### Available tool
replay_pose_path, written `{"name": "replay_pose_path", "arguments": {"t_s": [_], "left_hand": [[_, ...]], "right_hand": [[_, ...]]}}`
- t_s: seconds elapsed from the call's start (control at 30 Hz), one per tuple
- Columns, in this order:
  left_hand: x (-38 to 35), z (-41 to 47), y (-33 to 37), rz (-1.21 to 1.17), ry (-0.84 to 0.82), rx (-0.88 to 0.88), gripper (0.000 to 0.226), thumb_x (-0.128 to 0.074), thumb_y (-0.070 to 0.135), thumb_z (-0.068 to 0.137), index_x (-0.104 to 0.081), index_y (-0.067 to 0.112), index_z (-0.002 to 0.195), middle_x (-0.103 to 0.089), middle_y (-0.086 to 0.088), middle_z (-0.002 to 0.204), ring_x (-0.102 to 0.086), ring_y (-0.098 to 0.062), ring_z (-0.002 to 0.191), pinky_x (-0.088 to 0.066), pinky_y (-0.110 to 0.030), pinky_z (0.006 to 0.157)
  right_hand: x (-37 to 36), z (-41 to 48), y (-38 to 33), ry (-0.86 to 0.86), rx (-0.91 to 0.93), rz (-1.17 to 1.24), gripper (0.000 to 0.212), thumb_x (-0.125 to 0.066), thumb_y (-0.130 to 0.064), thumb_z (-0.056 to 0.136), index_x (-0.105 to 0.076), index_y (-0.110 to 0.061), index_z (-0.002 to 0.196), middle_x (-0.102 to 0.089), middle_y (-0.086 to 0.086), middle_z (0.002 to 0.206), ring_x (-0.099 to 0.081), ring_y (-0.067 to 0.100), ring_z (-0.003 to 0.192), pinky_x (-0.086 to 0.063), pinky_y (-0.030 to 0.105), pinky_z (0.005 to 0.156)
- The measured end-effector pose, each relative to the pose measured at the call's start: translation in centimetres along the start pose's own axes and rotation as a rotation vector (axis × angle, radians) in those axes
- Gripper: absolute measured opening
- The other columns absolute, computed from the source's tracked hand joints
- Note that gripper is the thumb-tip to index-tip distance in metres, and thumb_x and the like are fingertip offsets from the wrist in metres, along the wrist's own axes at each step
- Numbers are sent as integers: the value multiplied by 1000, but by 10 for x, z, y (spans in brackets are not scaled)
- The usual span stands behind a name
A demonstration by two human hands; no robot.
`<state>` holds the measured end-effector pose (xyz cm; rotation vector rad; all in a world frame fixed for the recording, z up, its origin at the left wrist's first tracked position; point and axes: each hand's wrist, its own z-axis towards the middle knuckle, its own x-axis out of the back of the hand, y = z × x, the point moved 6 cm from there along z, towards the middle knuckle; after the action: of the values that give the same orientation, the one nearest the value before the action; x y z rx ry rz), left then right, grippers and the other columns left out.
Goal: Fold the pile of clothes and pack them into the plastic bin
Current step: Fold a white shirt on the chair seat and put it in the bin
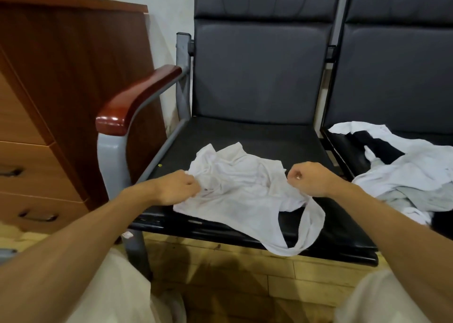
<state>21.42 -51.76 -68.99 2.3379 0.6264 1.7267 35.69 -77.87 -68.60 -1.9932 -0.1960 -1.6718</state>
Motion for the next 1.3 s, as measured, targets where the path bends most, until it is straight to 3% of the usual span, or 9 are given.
{"name": "replay_pose_path", "arguments": {"t_s": [0.1, 0.23, 0.43, 0.63, 0.77, 0.87, 0.97, 1.07, 1.3], "left_hand": [[-3, 9, -6, -41, 2, 106, 36, -46, 52, 95, -50, 16, 96, -55, -1, 92, -50, -12, 79, -38, -25, 66], [-17, 19, -4, 131, -125, 143, 52, -57, 57, 87, -44, 16, 114, -48, 4, 101, -49, -12, 90, -40, -24, 76], [-9, 38, 9, 73, 6, 119, 30, -61, 46, 88, -50, 19, 83, -52, 3, 85, -46, -10, 73, -36, -23, 62], [-2, 48, 32, -431, 267, 98, 3, -62, 18, 87, -65, 19, 86, -61, 0, 103, -57, -20, 99, -47, -32, 84], [-8, 49, 34, -577, 222, 184, 48, -60, 29, 48, -70, 10, 91, -67, -8, 90, -65, -29, 82, -55, -40, 74], [-14, 39, 36, -523, 166, 253, 33, -63, 33, 78, -60, 10, 101, -60, -7, 99, -59, -26, 91, -51, -35, 74], [-15, 33, 24, -367, 134, 289, 38, -58, 46, 90, -50, 16, 113, -52, -6, 119, -51, -26, 108, -45, -34, 87], [-12, 26, 11, -195, 99, 308, 59, -58, 58, 85, -53, 14, 125, -52, -7, 129, -50, -25, 114, -41, -31, 91], [-8, 22, 4, -147, 39, 202, 28, -59, 43, 91, -64, 17, 84, -56, -1, 100, -54, -16, 91, -38, -28, 79]], "right_hand": [[-15, 12, 9, -62, -65, -20, 47, -55, -43, 93, -52, -13, 130, -54, 7, 130, -53, 23, 115, -42, 30, 94], [-28, 20, 17, -177, -85, -403, 66, -44, -67, 88, -42, -23, 138, -40, 1, 142, -38, 25, 132, -25, 47, 107], [-14, 6, 25, -233, -54, -290, 39, -59, -52, 89, -45, -19, 74, -54, 0, 86, -51, 15, 75, -41, 26, 68], [8, -41, 37, -217, -71, -88, 46, -68, -46, 83, -44, -16, 58, -44, -3, 61, -41, 11, 57, -34, 22, 56], [2, -84, 29, -455, -84, 104, 40, -65, -45, 87, -52, -19, 60, -49, -10, 52, -44, 11, 50, -35, 22, 50], [-2, -98, 31, -549, -167, 178, 37, -54, -47, 94, -68, -13, 88, -70, -6, 71, -56, 12, 51, -40, 20, 46], [6, -82, 39, -317, -228, 79, 34, -53, -41, 95, -66, -10, 98, -71, 1, 86, -61, 13, 61, -44, 20, 49], [8, -57, 44, -91, -235, -96, 34, -57, -39, 92, -62, -9, 106, -66, 7, 107, -62, 22, 94, -52, 29, 76], [-19, -20, 42, -204, -293, -330, 61, -58, -56, 86, -49, -11, 127, -45, 15, 136, -41, 33, 127, -37, 43, 105]]}}
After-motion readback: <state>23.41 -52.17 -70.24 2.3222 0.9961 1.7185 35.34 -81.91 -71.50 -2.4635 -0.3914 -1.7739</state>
